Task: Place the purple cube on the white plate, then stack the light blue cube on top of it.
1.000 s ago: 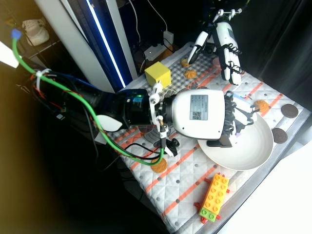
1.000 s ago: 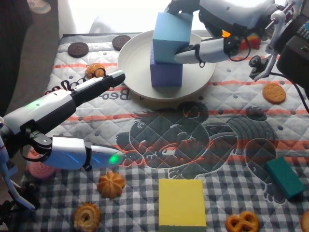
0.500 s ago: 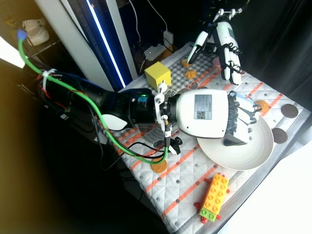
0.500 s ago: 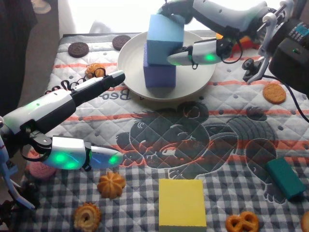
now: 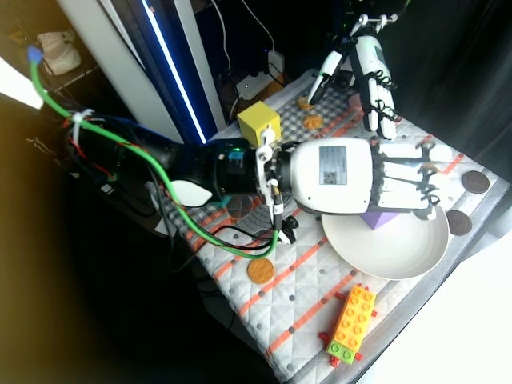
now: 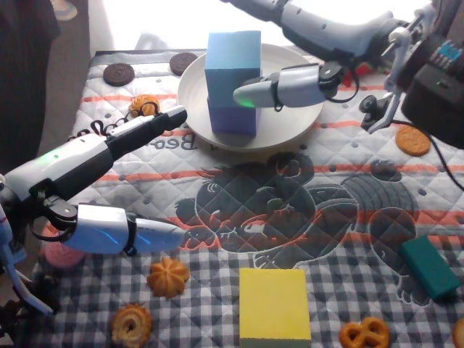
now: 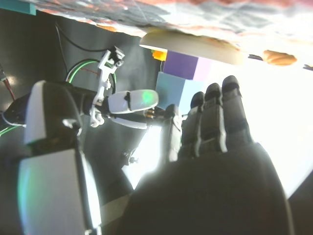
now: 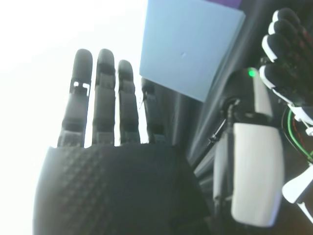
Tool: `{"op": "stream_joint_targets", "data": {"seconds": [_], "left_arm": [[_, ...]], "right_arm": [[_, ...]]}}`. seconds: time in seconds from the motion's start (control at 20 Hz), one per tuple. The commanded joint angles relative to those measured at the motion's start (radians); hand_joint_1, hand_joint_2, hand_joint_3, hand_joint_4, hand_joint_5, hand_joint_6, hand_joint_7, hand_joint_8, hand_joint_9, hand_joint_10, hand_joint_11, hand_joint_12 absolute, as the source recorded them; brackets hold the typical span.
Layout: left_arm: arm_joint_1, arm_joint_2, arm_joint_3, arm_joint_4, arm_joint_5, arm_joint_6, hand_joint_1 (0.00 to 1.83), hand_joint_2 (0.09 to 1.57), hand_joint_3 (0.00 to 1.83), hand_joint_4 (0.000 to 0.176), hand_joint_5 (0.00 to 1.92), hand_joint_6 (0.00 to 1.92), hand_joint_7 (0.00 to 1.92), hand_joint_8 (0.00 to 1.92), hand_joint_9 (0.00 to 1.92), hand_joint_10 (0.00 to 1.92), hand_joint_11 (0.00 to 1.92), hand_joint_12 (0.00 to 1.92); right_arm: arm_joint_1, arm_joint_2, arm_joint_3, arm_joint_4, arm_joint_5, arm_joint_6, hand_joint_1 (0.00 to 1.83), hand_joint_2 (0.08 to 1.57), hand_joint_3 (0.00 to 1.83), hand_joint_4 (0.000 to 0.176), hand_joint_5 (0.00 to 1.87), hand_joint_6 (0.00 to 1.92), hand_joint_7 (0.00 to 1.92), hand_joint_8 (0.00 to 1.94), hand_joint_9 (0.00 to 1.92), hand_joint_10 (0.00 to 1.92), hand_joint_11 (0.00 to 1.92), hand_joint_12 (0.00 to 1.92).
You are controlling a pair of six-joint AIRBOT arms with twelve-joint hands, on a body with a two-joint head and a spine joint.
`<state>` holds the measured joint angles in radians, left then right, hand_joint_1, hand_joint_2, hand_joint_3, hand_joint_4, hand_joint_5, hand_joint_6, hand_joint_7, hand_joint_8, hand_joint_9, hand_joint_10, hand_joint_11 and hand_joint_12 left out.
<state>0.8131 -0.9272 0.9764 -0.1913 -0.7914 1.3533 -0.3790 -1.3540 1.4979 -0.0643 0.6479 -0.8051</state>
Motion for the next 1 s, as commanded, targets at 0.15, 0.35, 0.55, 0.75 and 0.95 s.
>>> {"op": "stream_joint_targets", "data": {"seconds": [0.15,0.35,0.55,0.75,0.95], "left_arm": [[-0.007,0.016,0.003,-0.005,-0.166,-0.038,0.91,0.86,0.01,0.176,0.09,0.01,0.0,0.0,0.0,0.0,0.0,0.0],[0.016,0.074,-0.007,-0.008,-0.286,-0.13,0.9,0.91,0.01,0.172,0.07,0.0,0.02,0.01,0.0,0.0,0.0,0.0],[0.056,0.135,-0.044,-0.027,-0.464,-0.171,0.79,0.9,0.0,0.143,0.0,0.0,0.0,0.0,0.0,0.0,0.0,0.0],[0.162,0.157,-0.067,-0.066,-0.7,-0.304,0.68,0.85,0.0,0.16,0.0,0.0,0.0,0.0,0.0,0.0,0.0,0.0],[0.219,0.159,-0.069,-0.111,-0.838,-0.381,0.68,0.93,0.02,0.126,0.0,0.0,0.0,0.0,0.0,0.0,0.0,0.0]], "right_arm": [[-0.021,0.089,-0.054,0.013,0.193,0.004,0.51,0.91,0.0,0.175,0.0,0.0,0.0,0.0,0.01,0.0,0.0,0.57],[-0.1,0.202,-0.141,0.02,0.335,0.004,0.4,0.9,0.0,0.175,0.0,0.0,0.0,0.0,0.0,0.0,0.0,0.01],[-0.264,0.314,-0.252,0.099,0.549,0.005,0.51,0.9,0.0,0.176,0.0,0.0,0.0,0.0,0.0,0.0,0.0,0.0],[-0.468,0.399,-0.351,0.159,0.787,0.053,0.4,0.95,0.01,0.176,0.0,0.0,0.0,0.0,0.0,0.0,0.0,0.0],[-0.579,0.445,-0.4,0.227,0.917,0.053,0.37,1.03,0.01,0.151,0.0,0.0,0.0,0.0,0.0,0.0,0.02,0.01]]}}
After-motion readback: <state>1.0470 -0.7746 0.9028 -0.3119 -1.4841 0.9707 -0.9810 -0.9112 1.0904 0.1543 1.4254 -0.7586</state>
